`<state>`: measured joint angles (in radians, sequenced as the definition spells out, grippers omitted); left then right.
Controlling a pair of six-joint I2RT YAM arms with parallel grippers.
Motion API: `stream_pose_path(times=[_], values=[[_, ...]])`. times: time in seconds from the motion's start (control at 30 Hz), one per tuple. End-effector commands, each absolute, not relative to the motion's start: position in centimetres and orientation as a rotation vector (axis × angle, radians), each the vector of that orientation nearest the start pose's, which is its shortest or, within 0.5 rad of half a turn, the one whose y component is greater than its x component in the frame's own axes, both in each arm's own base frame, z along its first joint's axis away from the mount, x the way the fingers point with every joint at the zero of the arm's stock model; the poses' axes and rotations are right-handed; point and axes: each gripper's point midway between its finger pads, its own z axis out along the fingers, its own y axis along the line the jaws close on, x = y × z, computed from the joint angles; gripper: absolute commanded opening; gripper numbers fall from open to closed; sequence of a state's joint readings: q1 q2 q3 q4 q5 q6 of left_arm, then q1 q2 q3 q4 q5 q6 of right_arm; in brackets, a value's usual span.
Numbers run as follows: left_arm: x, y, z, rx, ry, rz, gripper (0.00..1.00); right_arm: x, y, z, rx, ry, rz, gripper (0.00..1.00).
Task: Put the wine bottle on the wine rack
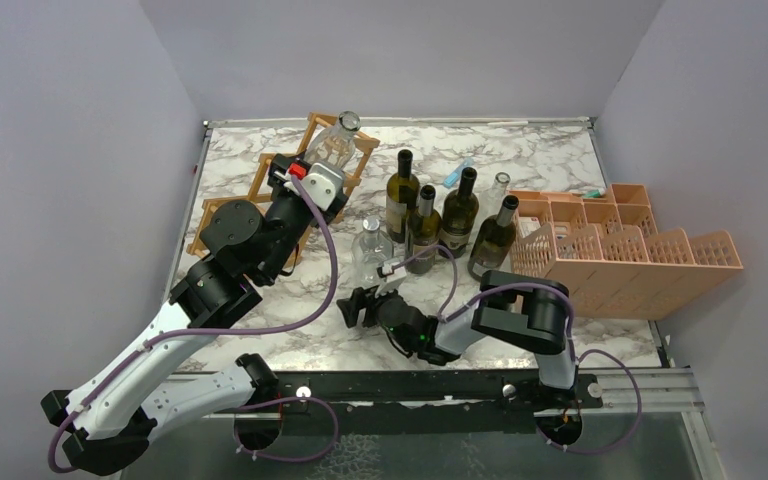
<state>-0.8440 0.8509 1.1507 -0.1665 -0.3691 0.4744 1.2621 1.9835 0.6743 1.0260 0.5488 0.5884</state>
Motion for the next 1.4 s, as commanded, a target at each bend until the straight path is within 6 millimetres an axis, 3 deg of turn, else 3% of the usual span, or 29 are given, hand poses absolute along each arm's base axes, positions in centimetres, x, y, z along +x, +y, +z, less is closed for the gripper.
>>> stream_pose_path(times=[0.0, 0.13, 0.23, 0.33, 0.43, 0.73, 0.9, 1.07, 1.37], values=[[24.9, -15.0, 48.0, 0.519, 1.202, -0.043, 0.0, 22.2, 37.9, -2.0, -0.174, 2.036, 0.554, 0.77], [24.9, -15.2, 47.7, 0.542, 1.187, -0.032, 0.0, 22.0, 37.9, -1.6, -0.197, 2.047, 0.558, 0.79], [25.0, -15.6, 46.8, 0.6, 1.184, 0.001, 0.0, 20.8, 38.6, 0.5, -0.337, 2.021, 0.637, 0.79], [25.1, -15.6, 45.9, 0.66, 1.162, 0.058, 0.0, 17.8, 39.5, 3.2, -0.596, 2.02, 0.751, 0.81], [25.2, -15.7, 45.3, 0.704, 1.137, 0.1, 0.0, 15.0, 39.4, 6.1, -0.738, 2.061, 0.843, 0.82], [25.0, -15.2, 44.7, 0.79, 1.034, 0.245, 0.0, 10.9, 34.2, 15.1, -0.854, 2.052, 0.947, 0.84], [25.0, -15.5, 44.1, 0.913, 0.934, 0.378, 0.0, 11.3, 31.4, 22.9, -0.759, 1.952, 0.955, 0.85], [25.4, -16.0, 44.6, 1.016, 0.823, 0.542, 0.0, 13.9, 27.5, 30.7, -0.443, 1.936, 0.861, 0.84], [23.1, -19.7, 43.0, 1.356, 0.447, 0.678, 0.0, 15.5, 24.5, 40.5, -0.367, 1.809, 0.777, 0.81]])
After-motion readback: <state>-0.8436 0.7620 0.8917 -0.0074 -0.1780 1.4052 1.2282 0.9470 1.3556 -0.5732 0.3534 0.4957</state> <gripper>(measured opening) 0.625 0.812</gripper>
